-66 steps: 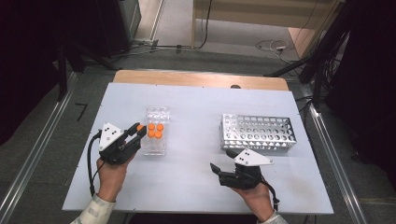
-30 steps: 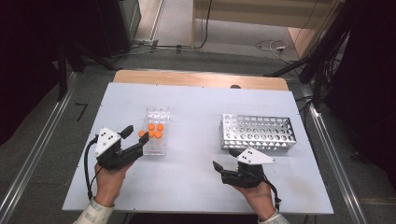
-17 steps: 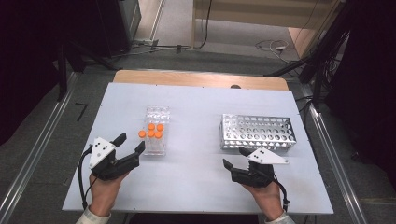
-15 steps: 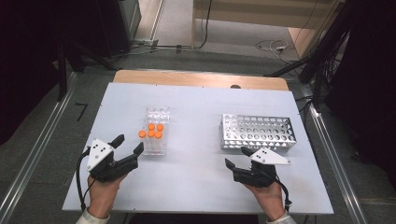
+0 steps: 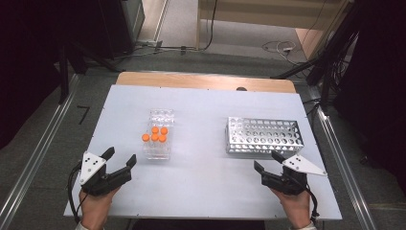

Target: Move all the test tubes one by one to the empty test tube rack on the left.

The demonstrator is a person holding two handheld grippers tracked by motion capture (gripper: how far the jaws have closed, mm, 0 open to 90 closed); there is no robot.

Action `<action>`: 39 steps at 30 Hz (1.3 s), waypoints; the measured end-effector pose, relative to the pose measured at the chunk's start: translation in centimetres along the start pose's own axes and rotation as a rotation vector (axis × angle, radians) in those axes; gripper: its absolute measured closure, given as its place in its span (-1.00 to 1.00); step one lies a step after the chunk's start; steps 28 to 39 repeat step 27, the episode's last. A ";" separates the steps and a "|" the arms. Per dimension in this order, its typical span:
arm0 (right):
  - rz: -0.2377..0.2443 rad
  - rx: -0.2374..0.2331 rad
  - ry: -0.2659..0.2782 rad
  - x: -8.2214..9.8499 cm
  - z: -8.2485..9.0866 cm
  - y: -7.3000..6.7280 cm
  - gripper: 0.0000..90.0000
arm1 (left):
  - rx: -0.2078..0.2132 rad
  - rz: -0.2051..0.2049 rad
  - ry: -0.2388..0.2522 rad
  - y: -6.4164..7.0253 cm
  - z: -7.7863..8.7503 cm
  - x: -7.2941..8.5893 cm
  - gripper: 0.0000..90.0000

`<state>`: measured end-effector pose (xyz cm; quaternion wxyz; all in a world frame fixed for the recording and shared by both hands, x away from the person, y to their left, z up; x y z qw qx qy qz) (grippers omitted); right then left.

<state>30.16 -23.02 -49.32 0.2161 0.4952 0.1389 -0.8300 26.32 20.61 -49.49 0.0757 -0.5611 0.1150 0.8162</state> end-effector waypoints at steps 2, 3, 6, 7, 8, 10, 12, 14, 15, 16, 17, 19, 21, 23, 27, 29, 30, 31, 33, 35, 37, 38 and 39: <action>-0.007 0.019 0.003 0.3 0.4 0.9 -0.48 | -0.005 0.013 -0.006 -0.4 0.0 0.2 -0.51; -0.014 0.024 0.002 0.4 0.6 1.1 -0.49 | -0.013 0.019 -0.008 -0.6 0.0 0.4 -0.52; -0.019 0.061 0.002 1.0 1.1 2.4 -0.49 | -0.026 0.026 -0.009 -1.2 0.2 0.6 -0.53; -0.016 0.075 0.002 1.1 1.2 2.8 -0.49 | -0.031 0.031 -0.007 -1.4 0.2 0.6 -0.53; -0.011 0.094 -0.001 1.4 1.3 3.3 -0.49 | -0.038 0.032 -0.007 -1.6 0.3 0.7 -0.53; -0.029 0.118 -0.013 1.9 1.5 4.5 -0.50 | -0.050 0.032 -0.010 -2.1 0.4 0.9 -0.53; -0.054 0.139 -0.020 2.5 1.8 5.7 -0.50 | -0.066 0.039 -0.010 -2.6 0.5 1.1 -0.53; -0.067 0.159 -0.027 2.9 2.0 6.7 -0.50 | -0.076 0.039 -0.013 -3.0 0.4 1.4 -0.53; -0.075 0.172 -0.032 3.2 2.0 7.3 -0.50 | -0.083 0.039 -0.021 -3.2 0.4 1.5 -0.53; -0.084 0.188 -0.041 3.7 2.1 8.1 -0.50 | -0.086 0.042 -0.021 -3.4 0.4 1.6 -0.53; -0.092 0.198 -0.046 4.0 2.1 8.5 -0.50 | -0.090 0.043 -0.025 -3.5 0.4 1.8 -0.53; -0.125 0.222 -0.060 4.7 2.2 9.9 -0.50 | -0.099 0.041 -0.029 -3.8 0.4 2.0 -0.53; -0.158 0.238 -0.068 5.4 2.3 11.0 -0.50 | -0.103 0.049 -0.029 -4.1 0.3 2.1 -0.53; -0.195 0.242 -0.076 5.8 2.4 11.7 -0.51 | -0.110 0.051 -0.031 -4.3 0.2 2.2 -0.53; -0.203 0.258 -0.102 6.5 2.0 12.4 -0.56 | -0.100 0.065 -0.057 -4.4 -0.2 2.8 -0.53; -0.203 0.258 -0.102 6.5 2.0 12.4 -0.56 | -0.100 0.065 -0.057 -4.4 -0.2 2.8 -0.53; -0.203 0.258 -0.102 6.5 2.0 12.4 -0.56 | -0.100 0.065 -0.057 -4.4 -0.2 2.8 -0.53; -0.203 0.258 -0.102 6.5 2.0 12.4 -0.56 | -0.100 0.065 -0.057 -4.4 -0.2 2.8 -0.53; -0.203 0.258 -0.102 6.5 2.0 12.4 -0.56 | -0.100 0.065 -0.057 -4.4 -0.2 2.8 -0.53; -0.203 0.258 -0.102 6.5 2.0 12.4 -0.56 | -0.100 0.065 -0.057 -4.4 -0.2 2.8 -0.53; -0.203 0.258 -0.102 6.5 2.0 12.4 -0.56 | -0.100 0.065 -0.057 -4.4 -0.2 2.8 -0.53; -0.203 0.258 -0.102 6.5 2.0 12.4 -0.56 | -0.100 0.065 -0.057 -4.4 -0.2 2.8 -0.53; -0.203 0.258 -0.102 6.5 2.0 12.4 -0.56 | -0.100 0.065 -0.057 -4.4 -0.2 2.8 -0.53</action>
Point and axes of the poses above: each handheld gripper's, and its own axes: z roughly backward along the jaws, x roughly out of its underside, y roughly to its right, the point moved 9 cm from there along -z, roughly forward along the jaws, and after that the axes turned 2 degrees about x, right-handed, at the moved point
